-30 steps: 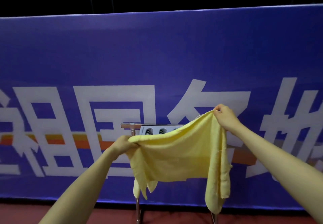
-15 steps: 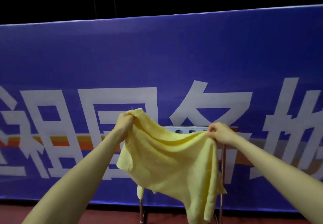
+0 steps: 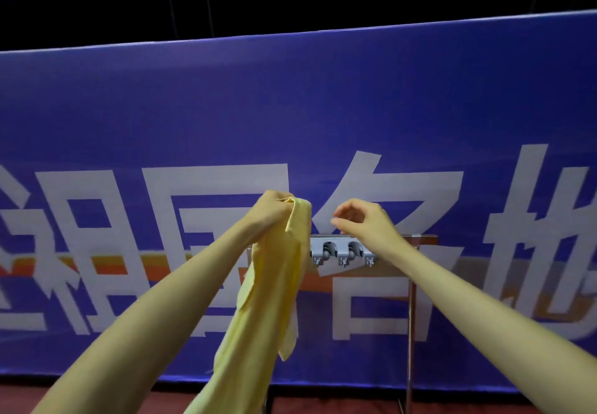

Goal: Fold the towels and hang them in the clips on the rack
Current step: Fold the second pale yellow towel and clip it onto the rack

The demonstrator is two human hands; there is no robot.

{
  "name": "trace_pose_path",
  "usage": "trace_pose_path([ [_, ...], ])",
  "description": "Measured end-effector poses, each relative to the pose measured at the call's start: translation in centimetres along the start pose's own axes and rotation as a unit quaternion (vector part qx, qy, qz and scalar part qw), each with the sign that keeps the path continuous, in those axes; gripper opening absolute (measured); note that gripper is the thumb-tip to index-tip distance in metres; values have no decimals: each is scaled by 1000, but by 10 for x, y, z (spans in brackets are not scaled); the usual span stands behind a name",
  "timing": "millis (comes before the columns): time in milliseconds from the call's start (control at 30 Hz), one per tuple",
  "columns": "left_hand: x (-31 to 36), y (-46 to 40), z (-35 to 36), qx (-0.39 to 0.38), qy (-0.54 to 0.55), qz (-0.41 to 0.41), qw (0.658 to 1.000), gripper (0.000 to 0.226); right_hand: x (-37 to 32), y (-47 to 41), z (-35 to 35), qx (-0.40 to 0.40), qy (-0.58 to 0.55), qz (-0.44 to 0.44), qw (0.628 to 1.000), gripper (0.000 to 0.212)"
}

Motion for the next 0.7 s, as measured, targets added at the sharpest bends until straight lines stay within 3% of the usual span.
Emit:
trace_pose_path([
  [233,7,2,-13,39,-19,-15,999,27,-25,4,26,-26,39,-55,997,21],
  [433,1,2,-20,64,-53,-44,996,23,-19,3,37,-13,58,-32,998,43],
  [700,8,-1,-14,49,-87,-58,993,24,-28,4,39,41,40,-31,998,24],
])
Point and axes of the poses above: each hand's wrist, its own y-axis away from the middle knuckle, its own z-axis out of the palm, x = y × z, the point moved 4 cm from there along -y, towards the middle knuckle, and after that the axes turned 3 degrees about -y, right-handed, at the moved point
